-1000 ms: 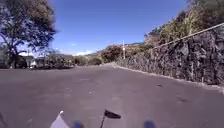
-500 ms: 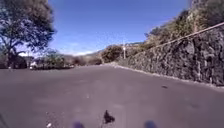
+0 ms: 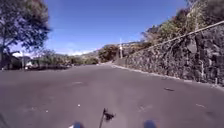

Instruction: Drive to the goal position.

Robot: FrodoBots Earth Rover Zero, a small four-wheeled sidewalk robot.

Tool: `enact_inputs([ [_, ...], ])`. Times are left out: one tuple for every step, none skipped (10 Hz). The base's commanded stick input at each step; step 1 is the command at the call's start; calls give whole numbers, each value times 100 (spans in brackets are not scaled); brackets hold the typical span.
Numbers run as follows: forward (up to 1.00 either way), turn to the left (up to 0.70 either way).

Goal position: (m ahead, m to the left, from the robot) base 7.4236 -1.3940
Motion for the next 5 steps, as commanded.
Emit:
enact_inputs([
  [70, 0],
  [70, 0],
  [70, 0],
  [70, 0],
  [70, 0],
])
